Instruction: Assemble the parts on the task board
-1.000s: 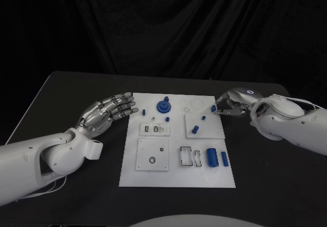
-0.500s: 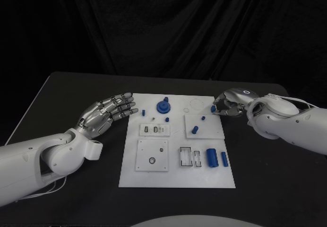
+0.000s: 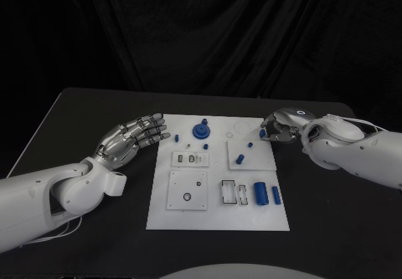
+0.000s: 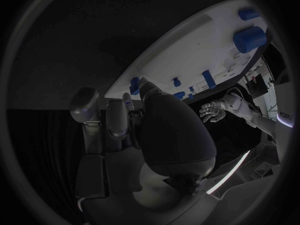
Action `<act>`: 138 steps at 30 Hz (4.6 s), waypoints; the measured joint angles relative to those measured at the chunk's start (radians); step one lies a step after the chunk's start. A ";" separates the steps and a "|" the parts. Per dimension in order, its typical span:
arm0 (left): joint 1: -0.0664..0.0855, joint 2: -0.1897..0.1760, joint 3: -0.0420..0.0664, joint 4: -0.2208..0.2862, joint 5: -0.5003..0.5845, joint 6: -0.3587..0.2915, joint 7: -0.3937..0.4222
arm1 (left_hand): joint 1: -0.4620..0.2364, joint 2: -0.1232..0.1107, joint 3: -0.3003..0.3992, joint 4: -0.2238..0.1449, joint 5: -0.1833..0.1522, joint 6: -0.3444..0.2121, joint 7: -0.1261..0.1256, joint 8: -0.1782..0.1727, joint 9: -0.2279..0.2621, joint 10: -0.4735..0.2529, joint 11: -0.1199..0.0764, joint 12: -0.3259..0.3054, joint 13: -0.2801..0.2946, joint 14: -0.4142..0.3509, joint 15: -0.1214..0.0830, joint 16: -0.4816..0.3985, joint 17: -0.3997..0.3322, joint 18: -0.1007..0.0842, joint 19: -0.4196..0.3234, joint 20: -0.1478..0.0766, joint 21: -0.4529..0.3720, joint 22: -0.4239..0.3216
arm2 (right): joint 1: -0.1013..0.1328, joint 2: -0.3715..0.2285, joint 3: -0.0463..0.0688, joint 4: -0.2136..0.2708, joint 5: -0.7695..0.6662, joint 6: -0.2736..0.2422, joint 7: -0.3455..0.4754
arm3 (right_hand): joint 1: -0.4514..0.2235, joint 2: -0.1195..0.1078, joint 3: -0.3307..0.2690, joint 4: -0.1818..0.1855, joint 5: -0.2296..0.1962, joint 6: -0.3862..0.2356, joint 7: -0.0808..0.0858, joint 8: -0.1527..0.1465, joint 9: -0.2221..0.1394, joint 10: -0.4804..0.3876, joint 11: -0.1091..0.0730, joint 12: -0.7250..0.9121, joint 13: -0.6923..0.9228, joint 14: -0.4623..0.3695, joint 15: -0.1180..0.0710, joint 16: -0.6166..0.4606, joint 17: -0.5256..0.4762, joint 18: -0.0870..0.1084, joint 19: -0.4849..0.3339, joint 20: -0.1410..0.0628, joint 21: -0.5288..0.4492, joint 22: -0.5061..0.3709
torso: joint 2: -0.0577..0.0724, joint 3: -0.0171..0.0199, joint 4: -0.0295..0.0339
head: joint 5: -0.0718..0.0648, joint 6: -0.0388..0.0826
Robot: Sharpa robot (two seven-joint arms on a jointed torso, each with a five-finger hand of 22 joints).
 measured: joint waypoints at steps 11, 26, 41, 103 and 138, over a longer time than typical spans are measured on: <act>-0.001 0.001 0.000 -0.003 0.000 0.002 0.000 | 0.000 0.000 0.003 -0.003 0.000 0.000 0.000 0.000 0.000 0.000 0.000 0.000 0.000 0.000 0.000 0.000 0.000 0.000 0.000 0.000 0.000 0.000 | -0.003 0.009 0.000 -0.012 0.000 0.002 0.001 | 0.024 0.007 0.006 -0.024 0.069 0.070 -0.002 0.038 0.026 0.000 0.000 0.000 0.000 0.000 0.000 0.000 -0.003 0.000 0.000 0.000 -0.017 0.001 | 0.000 0.0000 0.0001 | 0.001 -0.003; -0.002 0.006 0.000 -0.009 0.000 0.006 0.000 | -0.004 0.004 0.003 -0.003 0.000 0.000 0.000 0.000 0.000 0.000 0.000 0.000 0.000 0.000 0.000 0.000 0.000 0.000 0.000 0.000 0.000 -0.001 | -0.006 0.022 0.001 -0.022 0.000 -0.002 0.008 | 0.024 0.007 -0.003 -0.032 0.060 0.118 -0.014 0.091 0.065 0.001 -0.001 0.000 0.000 0.000 -0.007 0.000 -0.001 0.000 0.007 -0.007 -0.017 0.001 | 0.000 0.0000 -0.0007 | 0.005 -0.009; -0.005 0.008 0.000 -0.013 0.000 0.011 0.000 | -0.004 0.004 0.005 0.000 0.000 0.000 0.000 0.000 0.000 0.000 0.000 0.000 0.000 -0.004 0.004 0.000 0.000 0.000 0.000 0.000 0.000 -0.002 | -0.006 0.026 0.001 -0.028 0.000 -0.005 0.010 | 0.026 0.022 -0.002 -0.038 0.109 0.118 -0.014 0.121 0.087 0.002 -0.002 0.000 0.000 0.000 -0.007 0.005 0.002 0.000 0.011 -0.011 -0.021 0.000 | 0.000 0.0000 -0.0001 | 0.006 -0.011; -0.006 0.012 0.000 -0.015 0.000 0.012 0.000 | -0.008 0.000 0.014 -0.003 0.000 -0.004 0.004 0.000 0.000 0.000 0.000 0.000 0.000 -0.004 0.004 0.004 0.000 0.000 0.000 0.000 0.000 -0.001 | 0.000 0.216 0.003 0.262 -0.229 0.052 -0.206 | 0.023 0.013 0.031 -0.089 0.334 0.114 -0.018 0.207 0.130 0.013 -0.006 0.029 0.000 0.000 -0.014 0.070 0.037 0.000 0.041 -0.006 -0.001 0.001 | 0.001 -0.0006 0.0002 | 0.006 -0.028; -0.006 0.026 0.000 -0.028 0.000 0.015 0.000 | -0.012 0.004 0.019 -0.003 0.000 -0.004 0.004 0.000 0.000 -0.004 0.004 0.000 0.000 -0.004 0.004 0.004 0.000 0.000 -0.004 -0.004 0.000 -0.002 | -0.021 0.255 0.004 0.233 -0.238 0.083 -0.228 | -0.047 0.017 0.036 -0.102 0.206 0.058 -0.004 0.201 0.166 0.013 0.002 0.033 0.000 0.000 -0.014 0.078 0.036 0.000 0.045 -0.002 -0.004 0.000 | 0.000 -0.0004 0.0001 | 0.006 -0.031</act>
